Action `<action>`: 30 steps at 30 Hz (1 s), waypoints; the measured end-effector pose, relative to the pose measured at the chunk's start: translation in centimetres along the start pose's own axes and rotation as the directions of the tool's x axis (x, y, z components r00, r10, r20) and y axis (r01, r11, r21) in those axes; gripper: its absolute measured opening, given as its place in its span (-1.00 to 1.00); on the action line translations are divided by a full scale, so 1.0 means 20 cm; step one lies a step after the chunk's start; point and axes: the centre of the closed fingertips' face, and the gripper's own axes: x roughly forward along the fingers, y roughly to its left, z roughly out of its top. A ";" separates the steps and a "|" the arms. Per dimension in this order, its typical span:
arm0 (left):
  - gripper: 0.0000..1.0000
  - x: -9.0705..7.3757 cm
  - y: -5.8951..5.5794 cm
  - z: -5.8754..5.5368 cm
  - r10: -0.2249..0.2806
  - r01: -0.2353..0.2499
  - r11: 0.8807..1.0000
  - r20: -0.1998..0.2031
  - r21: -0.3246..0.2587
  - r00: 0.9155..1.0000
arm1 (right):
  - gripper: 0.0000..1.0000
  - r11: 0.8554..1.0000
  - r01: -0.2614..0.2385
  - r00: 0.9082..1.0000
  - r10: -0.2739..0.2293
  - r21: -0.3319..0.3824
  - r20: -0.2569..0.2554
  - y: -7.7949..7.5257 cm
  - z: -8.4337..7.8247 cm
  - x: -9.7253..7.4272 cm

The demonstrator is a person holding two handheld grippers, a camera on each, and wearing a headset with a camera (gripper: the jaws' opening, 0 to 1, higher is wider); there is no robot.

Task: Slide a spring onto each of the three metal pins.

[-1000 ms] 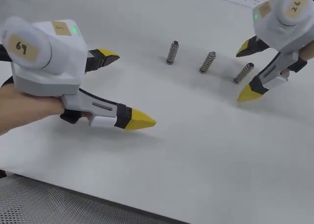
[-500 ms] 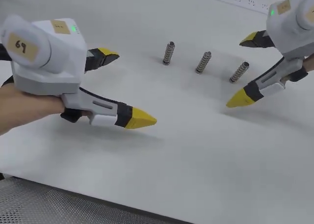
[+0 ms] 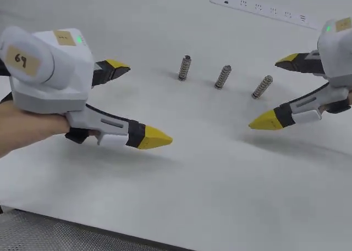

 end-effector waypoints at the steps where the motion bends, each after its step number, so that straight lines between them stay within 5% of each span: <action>1: 0.93 0.00 0.00 0.00 0.001 0.000 1.000 -0.001 0.002 1.000 | 0.93 1.000 0.009 1.000 -0.009 0.004 0.015 0.01 0.00 -0.01; 14: 0.93 -0.01 -0.04 0.01 -0.009 0.010 1.000 -0.008 0.010 1.000 | 0.89 0.986 0.089 0.991 -0.102 0.138 0.088 0.13 -0.09 -0.21; 30: 0.93 -0.08 -0.07 0.06 0.011 -0.011 1.000 0.006 0.026 1.000 | 0.89 0.946 0.172 0.965 -0.217 0.276 0.144 0.31 -0.21 -0.41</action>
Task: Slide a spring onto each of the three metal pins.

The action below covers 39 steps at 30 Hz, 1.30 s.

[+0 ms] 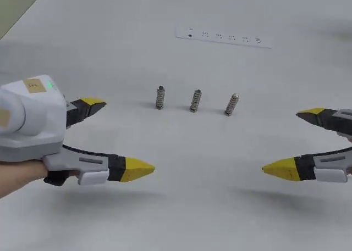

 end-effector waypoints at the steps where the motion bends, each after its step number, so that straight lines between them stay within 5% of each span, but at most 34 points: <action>1: 0.93 0.00 0.00 0.00 0.003 -0.003 1.000 0.001 0.002 1.000 | 0.89 1.000 0.005 1.000 -0.005 0.006 0.004 0.00 -0.01 -0.01; 18: 0.92 -0.10 -0.08 0.04 0.033 -0.032 0.999 0.033 -0.004 0.999 | 0.86 0.991 0.063 0.992 -0.075 0.116 0.103 0.16 -0.05 -0.18; 39: 0.92 -0.18 -0.13 0.08 0.063 -0.062 0.998 0.071 -0.014 0.996 | 0.85 0.983 0.094 0.986 -0.114 0.159 0.122 0.25 -0.10 -0.26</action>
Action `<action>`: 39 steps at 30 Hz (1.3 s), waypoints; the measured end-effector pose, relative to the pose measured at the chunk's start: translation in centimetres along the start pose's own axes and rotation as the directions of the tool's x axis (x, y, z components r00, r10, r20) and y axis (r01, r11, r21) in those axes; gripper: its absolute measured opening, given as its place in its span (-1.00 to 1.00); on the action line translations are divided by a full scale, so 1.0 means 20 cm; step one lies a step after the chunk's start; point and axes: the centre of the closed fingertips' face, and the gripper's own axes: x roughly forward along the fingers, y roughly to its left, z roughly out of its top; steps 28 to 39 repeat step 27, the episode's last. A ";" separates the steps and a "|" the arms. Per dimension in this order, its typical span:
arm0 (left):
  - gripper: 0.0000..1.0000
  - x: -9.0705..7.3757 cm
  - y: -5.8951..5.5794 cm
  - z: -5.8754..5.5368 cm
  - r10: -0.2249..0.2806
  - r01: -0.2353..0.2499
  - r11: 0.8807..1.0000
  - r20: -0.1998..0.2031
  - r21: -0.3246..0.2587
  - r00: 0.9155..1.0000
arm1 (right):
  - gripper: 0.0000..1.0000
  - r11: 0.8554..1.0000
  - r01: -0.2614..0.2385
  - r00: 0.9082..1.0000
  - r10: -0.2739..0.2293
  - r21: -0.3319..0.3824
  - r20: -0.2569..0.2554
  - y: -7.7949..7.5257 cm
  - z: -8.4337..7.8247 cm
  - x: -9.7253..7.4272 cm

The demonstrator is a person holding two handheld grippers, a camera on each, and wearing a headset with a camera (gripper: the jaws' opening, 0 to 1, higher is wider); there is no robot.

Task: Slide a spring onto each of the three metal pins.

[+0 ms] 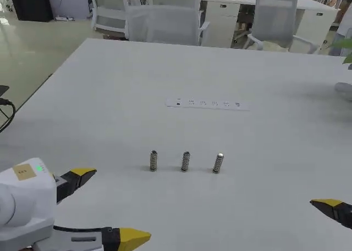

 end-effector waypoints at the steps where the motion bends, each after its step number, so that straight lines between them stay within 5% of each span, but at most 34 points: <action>1: 0.92 0.00 0.00 0.01 0.001 -0.001 1.000 0.005 -0.002 1.000 | 0.84 1.000 -0.003 1.000 0.003 -0.005 -0.002 0.01 0.00 0.00; 39: 0.96 -0.02 -0.01 0.01 0.017 -0.017 1.000 0.007 -0.022 1.000 | 0.81 0.999 -0.014 1.000 0.013 0.030 0.018 0.08 -0.03 0.01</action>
